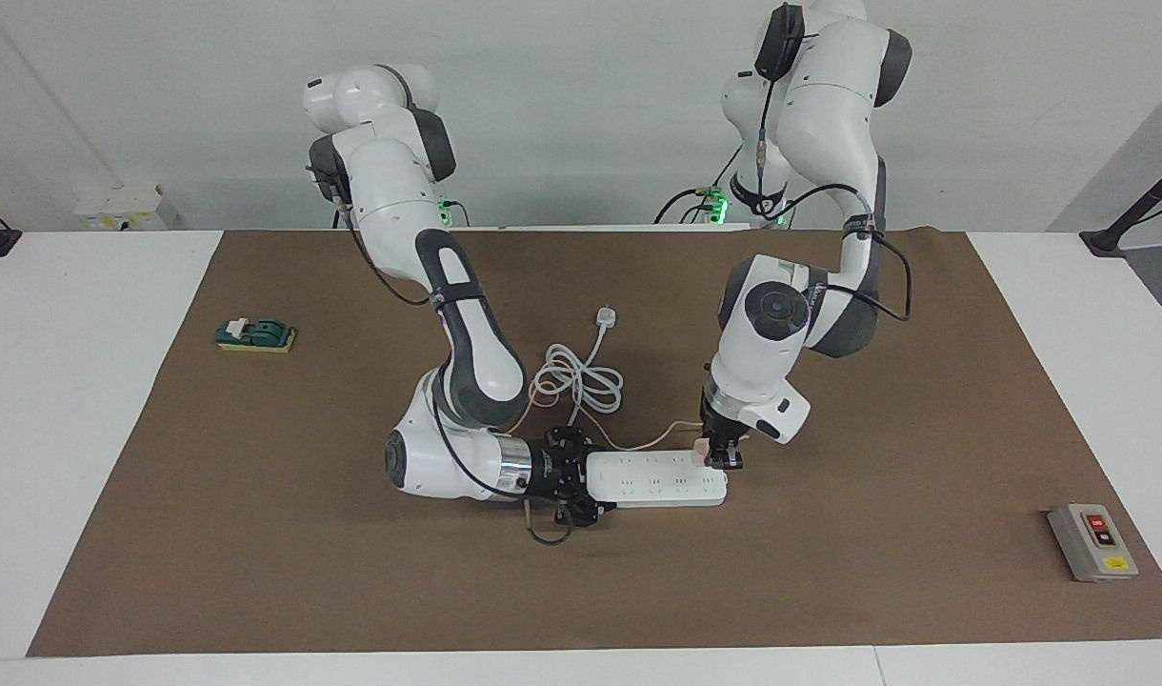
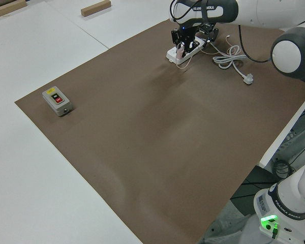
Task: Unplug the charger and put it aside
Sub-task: 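Grip the pink charger with the left gripper while the right gripper holds the strip, then pull the pink charger out of the strip with the left gripper, then set the charger down beside the strip while the right gripper releases the strip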
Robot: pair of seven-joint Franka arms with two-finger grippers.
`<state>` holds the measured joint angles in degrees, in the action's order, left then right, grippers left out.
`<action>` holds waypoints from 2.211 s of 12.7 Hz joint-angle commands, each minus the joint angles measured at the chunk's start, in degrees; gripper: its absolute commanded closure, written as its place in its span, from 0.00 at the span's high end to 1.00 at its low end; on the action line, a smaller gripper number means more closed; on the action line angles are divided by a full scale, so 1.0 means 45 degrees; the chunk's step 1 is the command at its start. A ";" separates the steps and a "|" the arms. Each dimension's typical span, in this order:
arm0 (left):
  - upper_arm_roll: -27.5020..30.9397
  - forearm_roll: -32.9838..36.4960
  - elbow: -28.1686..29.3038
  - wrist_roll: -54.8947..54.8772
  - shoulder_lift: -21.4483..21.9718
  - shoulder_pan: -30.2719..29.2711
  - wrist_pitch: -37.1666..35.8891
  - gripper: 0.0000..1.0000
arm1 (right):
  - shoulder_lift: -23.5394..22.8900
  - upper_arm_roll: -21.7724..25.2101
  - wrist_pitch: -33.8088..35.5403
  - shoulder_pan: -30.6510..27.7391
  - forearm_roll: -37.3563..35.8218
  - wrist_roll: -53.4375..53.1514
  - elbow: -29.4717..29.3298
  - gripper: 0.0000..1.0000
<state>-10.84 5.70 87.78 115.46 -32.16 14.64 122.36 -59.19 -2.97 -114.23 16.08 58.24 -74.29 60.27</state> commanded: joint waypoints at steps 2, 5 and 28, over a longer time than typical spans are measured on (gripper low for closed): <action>0.0203 0.0217 -0.0890 0.0357 0.0039 0.0029 -0.1444 0.00 | -0.0031 -0.0102 -0.1003 0.0294 -0.0091 0.0297 0.0083 0.22; 0.0203 0.0158 -0.1419 0.0318 -0.0001 -0.0011 -0.1877 0.00 | -0.0031 -0.0102 -0.1023 0.0294 -0.0091 0.0297 0.0103 0.22; 0.0203 -0.1209 0.0115 -1.7008 0.4742 -0.5712 -0.7606 0.00 | 0.2952 0.1554 0.1082 0.0118 -0.0479 -0.0386 0.1526 1.00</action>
<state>-9.85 0.39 80.29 49.65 -15.69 -9.80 85.14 -51.51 2.25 -111.79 17.09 57.78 -75.53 61.97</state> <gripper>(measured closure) 0.714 0.000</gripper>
